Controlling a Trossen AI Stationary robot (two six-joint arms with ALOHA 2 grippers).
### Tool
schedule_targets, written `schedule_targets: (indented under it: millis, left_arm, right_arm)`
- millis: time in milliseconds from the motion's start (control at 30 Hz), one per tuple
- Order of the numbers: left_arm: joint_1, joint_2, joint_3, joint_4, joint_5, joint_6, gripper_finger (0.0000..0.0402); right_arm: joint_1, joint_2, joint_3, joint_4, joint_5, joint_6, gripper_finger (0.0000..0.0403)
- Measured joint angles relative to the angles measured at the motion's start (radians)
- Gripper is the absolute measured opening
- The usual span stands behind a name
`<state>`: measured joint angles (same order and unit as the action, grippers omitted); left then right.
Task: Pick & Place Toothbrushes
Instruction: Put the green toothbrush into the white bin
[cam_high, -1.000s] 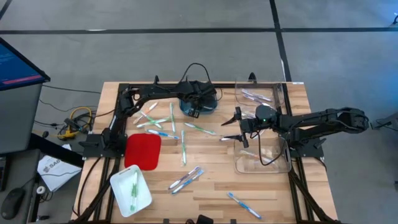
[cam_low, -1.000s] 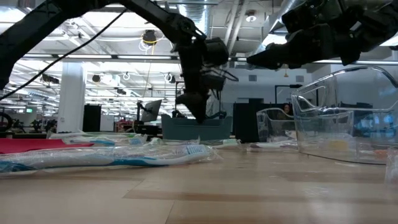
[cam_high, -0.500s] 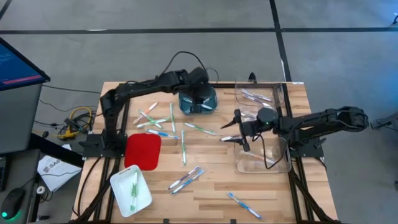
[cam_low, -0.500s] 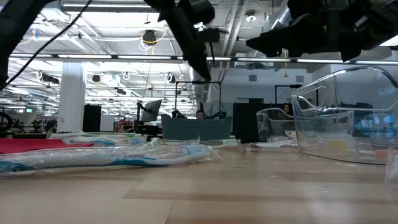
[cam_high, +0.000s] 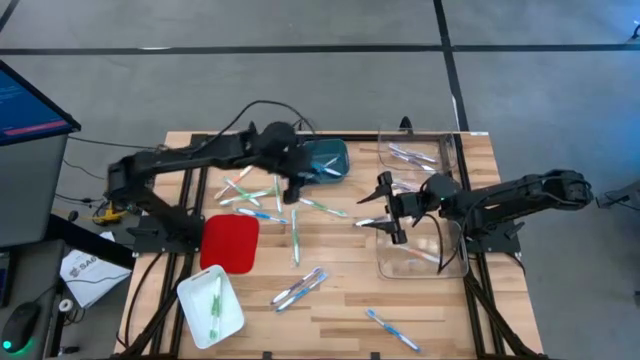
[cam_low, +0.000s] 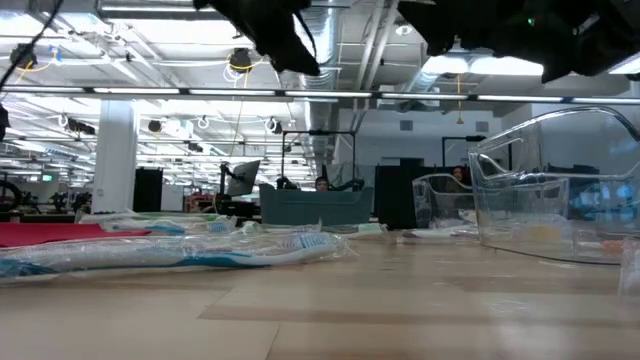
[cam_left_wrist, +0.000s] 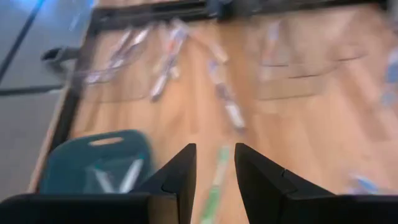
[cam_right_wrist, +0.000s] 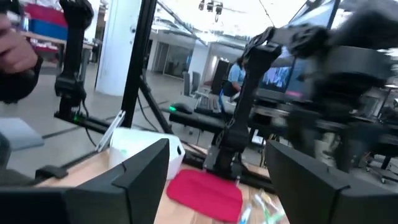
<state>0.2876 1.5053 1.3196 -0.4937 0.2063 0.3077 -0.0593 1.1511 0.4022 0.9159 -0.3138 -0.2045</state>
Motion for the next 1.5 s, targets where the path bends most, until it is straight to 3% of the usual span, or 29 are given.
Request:
schedule_targets:
  millis: [200,400,600,867,1200,1500]
  left_arm:
    - [-0.083,-0.146,-0.146,0.096,0.013,-0.054,0.0103]
    - [-0.157,-0.221,-0.236,0.19,0.019,-0.081,0.0103]
    - [-0.186,-0.269,-0.31,0.237,0.011,-0.081,0.0103]
    - [-0.192,-0.374,-0.477,0.24,0.021,-0.081,0.0103]
    - [-0.274,-0.532,-0.536,0.281,0.205,-0.072,0.0103]
    - [-0.358,-0.56,-0.536,0.319,0.212,-0.052,0.0103]
  right_arm:
    - [-0.003,0.0,0.143,-0.189,-0.001,-0.026,0.026]
    - [-0.016,0.0,0.46,-0.773,0.0,-0.15,0.026]
    - [0.035,-0.021,0.623,-1.098,-0.002,-0.106,0.026]
    - [0.164,-0.034,0.646,-1.026,-0.003,0.197,0.026]
    - [0.291,-0.034,0.646,-1.013,-0.003,0.152,0.026]
    - [0.336,-0.034,0.646,-1.022,0.0,0.202,0.026]
